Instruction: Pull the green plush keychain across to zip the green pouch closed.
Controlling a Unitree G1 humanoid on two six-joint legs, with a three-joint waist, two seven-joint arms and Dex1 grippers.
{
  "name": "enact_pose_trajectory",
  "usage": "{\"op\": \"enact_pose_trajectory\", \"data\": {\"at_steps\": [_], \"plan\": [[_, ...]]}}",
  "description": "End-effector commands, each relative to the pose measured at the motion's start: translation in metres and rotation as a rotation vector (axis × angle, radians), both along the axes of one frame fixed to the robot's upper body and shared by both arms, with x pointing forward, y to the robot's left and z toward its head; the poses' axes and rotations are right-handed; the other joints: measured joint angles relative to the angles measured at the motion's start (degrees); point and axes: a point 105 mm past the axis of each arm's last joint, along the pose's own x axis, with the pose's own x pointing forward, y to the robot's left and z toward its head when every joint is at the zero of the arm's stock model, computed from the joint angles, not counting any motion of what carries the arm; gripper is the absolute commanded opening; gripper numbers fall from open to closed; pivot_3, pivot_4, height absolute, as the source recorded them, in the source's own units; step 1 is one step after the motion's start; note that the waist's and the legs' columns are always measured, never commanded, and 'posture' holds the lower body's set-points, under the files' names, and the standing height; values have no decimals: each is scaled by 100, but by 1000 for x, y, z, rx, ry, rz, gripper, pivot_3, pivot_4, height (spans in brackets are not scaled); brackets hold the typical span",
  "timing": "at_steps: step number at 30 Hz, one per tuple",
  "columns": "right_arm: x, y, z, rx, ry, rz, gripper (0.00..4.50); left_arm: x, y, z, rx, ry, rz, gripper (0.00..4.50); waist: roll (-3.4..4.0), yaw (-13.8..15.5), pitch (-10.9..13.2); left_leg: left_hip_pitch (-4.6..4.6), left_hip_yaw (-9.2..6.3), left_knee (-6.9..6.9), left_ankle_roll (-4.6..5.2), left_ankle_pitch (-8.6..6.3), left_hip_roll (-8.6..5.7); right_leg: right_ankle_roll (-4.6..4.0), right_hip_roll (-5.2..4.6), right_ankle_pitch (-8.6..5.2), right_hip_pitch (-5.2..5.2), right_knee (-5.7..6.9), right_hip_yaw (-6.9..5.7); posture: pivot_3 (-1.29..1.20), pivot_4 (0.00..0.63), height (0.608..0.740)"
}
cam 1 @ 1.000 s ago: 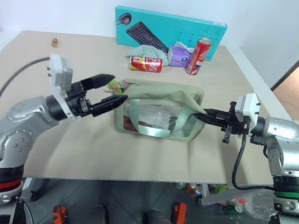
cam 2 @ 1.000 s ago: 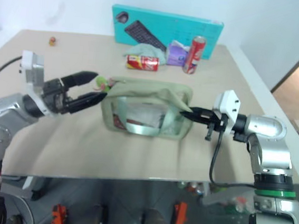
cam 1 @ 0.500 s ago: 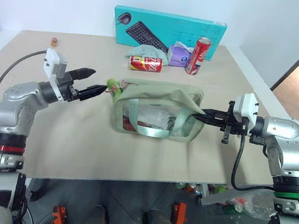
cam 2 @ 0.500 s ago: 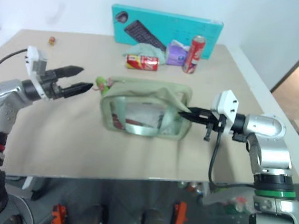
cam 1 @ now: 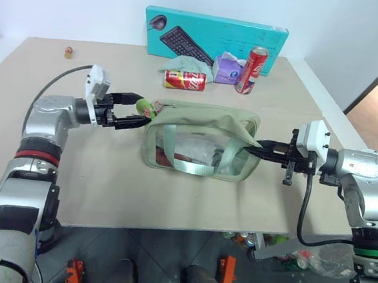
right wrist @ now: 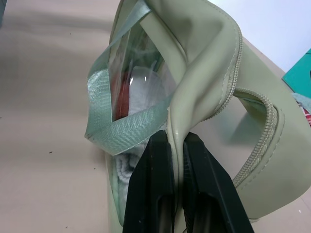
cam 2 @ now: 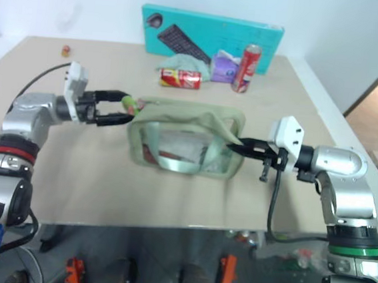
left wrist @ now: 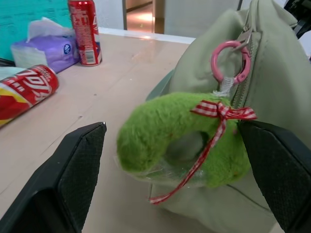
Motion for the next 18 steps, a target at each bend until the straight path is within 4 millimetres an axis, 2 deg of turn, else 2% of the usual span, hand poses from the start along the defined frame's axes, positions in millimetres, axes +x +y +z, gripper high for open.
{"op": "enact_pose_trajectory", "data": {"at_steps": [1, 6, 12, 13, 18], "plan": [[-5, -2, 10, -15, -42, -3, 0, 2, -1, 21, -9, -84, -8, 3985, 0, 0, 0, 0, 0, 0, 0, 0, 0, 0, 0, 0, 0, 0, 0, 0, 150, 740], [-5, -3, 10, -17, -45, -10, 0, 2, 2, 30, -19, -107, -13, 2352, 0, 0, 0, 0, 0, 0, 0, 0, 0, 2, -1, -1, 1, 0, 0, 0, 150, 740], [-2, -3, 5, -17, -44, -13, 0, -8, 11, 43, -15, -116, -42, 292, -1, -2, 0, -1, -1, 1, 0, 0, 0, 1, 0, 0, 0, 0, 0, 0, 150, 740], [-2, -3, 4, -17, -44, -13, 0, -9, 12, 43, -13, -114, -45, 55, 0, -1, 0, -1, -1, 1, 0, 0, 0, 2, 0, 0, 0, 2, 0, 0, 150, 740], [0, -2, 1, -23, -44, -6, 0, -17, 14, 57, -53, -116, -55, 55, 0, 0, 0, 0, -1, 2, 0, 0, 0, 2, -2, 0, 2, 3, -1, 0, 150, 740]]}}
